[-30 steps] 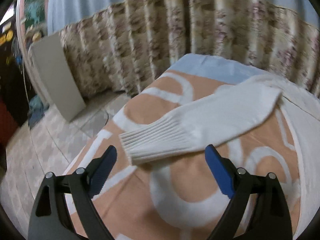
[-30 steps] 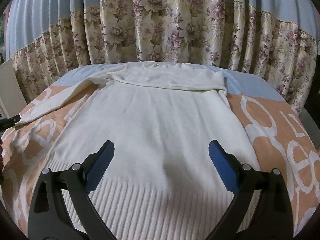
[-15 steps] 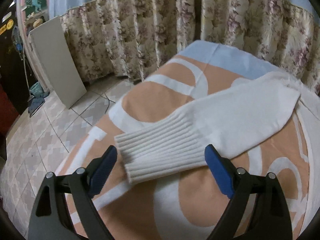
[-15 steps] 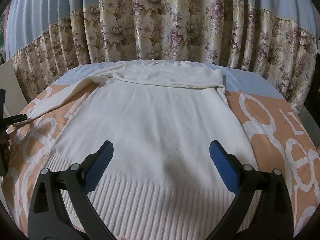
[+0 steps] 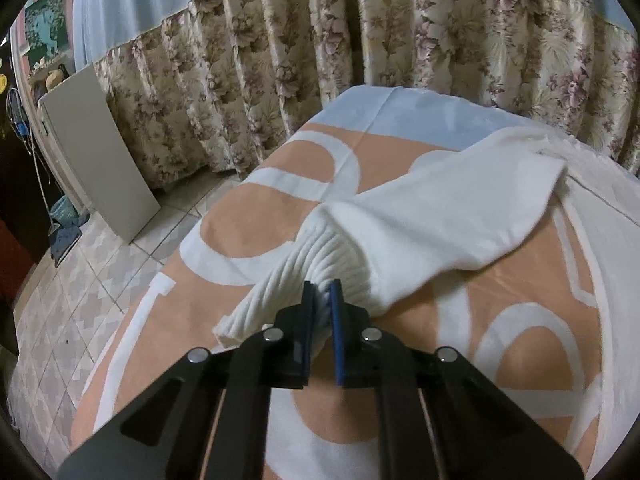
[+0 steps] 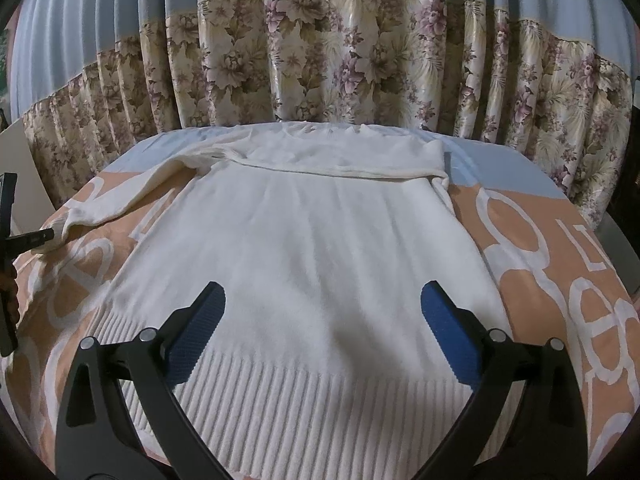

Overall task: Fold small clothes
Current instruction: 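Grasp the ribbed cuff of the other sleeve with the left tool, then fold the sleeve across the sweater body and open the left tool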

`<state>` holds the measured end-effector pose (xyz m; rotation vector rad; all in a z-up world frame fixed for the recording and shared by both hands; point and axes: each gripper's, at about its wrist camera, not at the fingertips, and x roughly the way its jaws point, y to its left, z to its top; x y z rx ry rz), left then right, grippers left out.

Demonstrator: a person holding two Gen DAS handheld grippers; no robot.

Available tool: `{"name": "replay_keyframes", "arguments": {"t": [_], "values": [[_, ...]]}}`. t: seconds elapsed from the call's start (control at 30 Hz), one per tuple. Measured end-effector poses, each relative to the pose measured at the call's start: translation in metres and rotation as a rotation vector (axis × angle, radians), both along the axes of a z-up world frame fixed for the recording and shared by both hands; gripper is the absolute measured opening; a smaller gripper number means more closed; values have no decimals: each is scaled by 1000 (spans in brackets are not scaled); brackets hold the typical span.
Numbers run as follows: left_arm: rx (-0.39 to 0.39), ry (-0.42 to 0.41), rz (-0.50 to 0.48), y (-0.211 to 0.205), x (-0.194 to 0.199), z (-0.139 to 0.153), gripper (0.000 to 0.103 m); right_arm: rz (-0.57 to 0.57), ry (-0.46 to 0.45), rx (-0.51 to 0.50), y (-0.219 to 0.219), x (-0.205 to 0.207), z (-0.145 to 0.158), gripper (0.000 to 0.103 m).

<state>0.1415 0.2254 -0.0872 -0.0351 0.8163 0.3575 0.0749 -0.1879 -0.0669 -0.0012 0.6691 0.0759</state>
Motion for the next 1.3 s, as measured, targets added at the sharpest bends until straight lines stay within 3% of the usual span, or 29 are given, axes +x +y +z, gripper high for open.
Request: {"name": "replay_keyframes", "arguments": {"t": [0.2,0.5,0.8,1.0,1.13,1.2,1.27,1.3], "values": [[1,-21,-30,-21,4,15,8,-2,-4,12,-5,2,1,98],[-5,-56,-117,-94,27,40,8,-38,0,38,-38,18,2,98],[-28,-74,-293,-217,92,65,8,-72,-18,40,-85,46,9,98],[-29,-60,-414,-302,137,61,8,-123,-25,26,-128,74,7,98],[-85,-33,-492,-353,162,49,8,-184,-7,9,-163,92,2,98],[-111,-26,-545,-373,167,41,15,-204,1,3,-175,97,0,98],[-114,-16,-577,-386,171,32,52,-217,6,-8,-185,101,-2,98],[-113,-32,-573,-386,167,32,77,-218,6,-11,-188,102,-3,98]]}}
